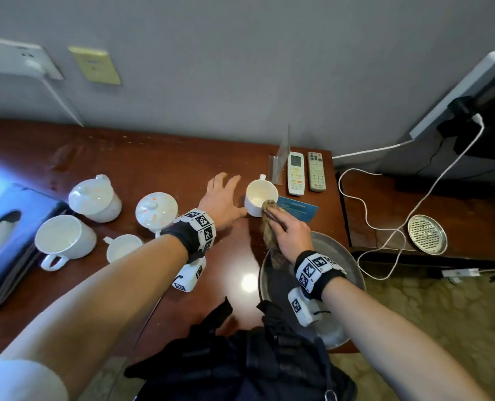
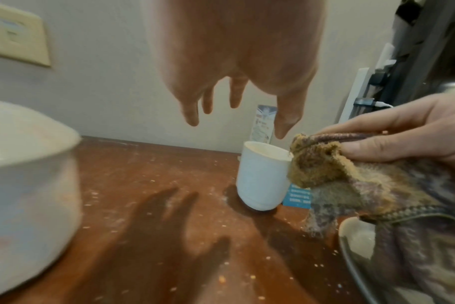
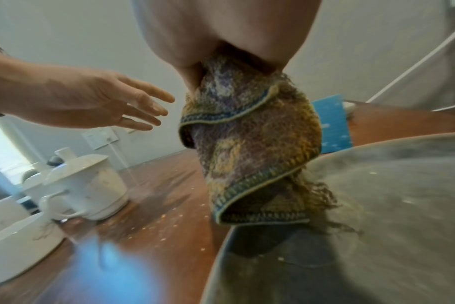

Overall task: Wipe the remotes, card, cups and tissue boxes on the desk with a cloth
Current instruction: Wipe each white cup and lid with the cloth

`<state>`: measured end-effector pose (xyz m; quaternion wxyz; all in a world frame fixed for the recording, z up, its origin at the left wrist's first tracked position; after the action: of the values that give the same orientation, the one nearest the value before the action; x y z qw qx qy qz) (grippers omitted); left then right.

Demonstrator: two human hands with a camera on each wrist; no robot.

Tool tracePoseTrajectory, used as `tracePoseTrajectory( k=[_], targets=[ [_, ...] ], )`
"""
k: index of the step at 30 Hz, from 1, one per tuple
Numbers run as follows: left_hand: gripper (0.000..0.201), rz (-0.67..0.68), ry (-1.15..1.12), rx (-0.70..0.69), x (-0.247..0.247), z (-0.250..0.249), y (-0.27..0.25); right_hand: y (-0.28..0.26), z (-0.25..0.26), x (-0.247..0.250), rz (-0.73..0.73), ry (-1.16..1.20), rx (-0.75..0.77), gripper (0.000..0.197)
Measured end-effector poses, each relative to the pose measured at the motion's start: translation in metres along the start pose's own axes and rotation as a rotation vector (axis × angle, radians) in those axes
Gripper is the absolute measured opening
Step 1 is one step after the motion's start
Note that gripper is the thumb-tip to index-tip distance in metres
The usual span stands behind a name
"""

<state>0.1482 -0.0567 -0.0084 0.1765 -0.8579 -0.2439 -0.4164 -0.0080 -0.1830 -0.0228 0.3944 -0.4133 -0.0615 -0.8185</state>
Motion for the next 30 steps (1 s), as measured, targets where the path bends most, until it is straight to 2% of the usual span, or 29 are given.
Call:
tracePoseTrajectory(
  k=[5, 8, 14, 18, 21, 26, 30],
  targets=[
    [0.084, -0.104, -0.001, 0.054, 0.044, 0.044, -0.047, -0.009, 0.046, -0.036, 0.054, -0.026, 0.080, 0.035],
    [0.086, -0.142, 0.030, 0.109, 0.064, 0.074, -0.075, -0.012, 0.070, -0.059, 0.139, 0.002, 0.086, 0.034],
    [0.102, -0.173, 0.036, 0.227, 0.073, 0.125, -0.116, -0.012, 0.108, -0.101, 0.247, -0.005, 0.104, 0.034],
    [0.117, -0.114, -0.046, 0.319, 0.066, 0.139, -0.120, -0.012, 0.118, -0.117, 0.253, -0.024, 0.077, 0.033],
    [0.119, -0.059, -0.087, 0.347, 0.060, 0.140, -0.115, -0.012, 0.116, -0.120, 0.245, -0.007, 0.042, 0.032],
    [0.114, -0.014, -0.087, 0.327, 0.056, 0.136, -0.105, -0.012, 0.106, -0.115, 0.216, 0.006, -0.014, 0.033],
    [0.096, 0.001, 0.004, 0.307, 0.058, 0.139, -0.102, -0.014, 0.097, -0.108, 0.204, 0.026, -0.065, 0.033]
  ],
)
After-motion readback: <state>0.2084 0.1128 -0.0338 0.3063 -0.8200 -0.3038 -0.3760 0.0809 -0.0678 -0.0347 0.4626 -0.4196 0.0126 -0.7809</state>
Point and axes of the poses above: each hand's wrist, its own y-axis towards the middle knuckle, its own x-axis out of the back of the hand, z = x × y, the point moved 4 cm from there along y, towards the middle knuckle, and after that the axes turned 14 degrees about -x, right-handed, at the moved point
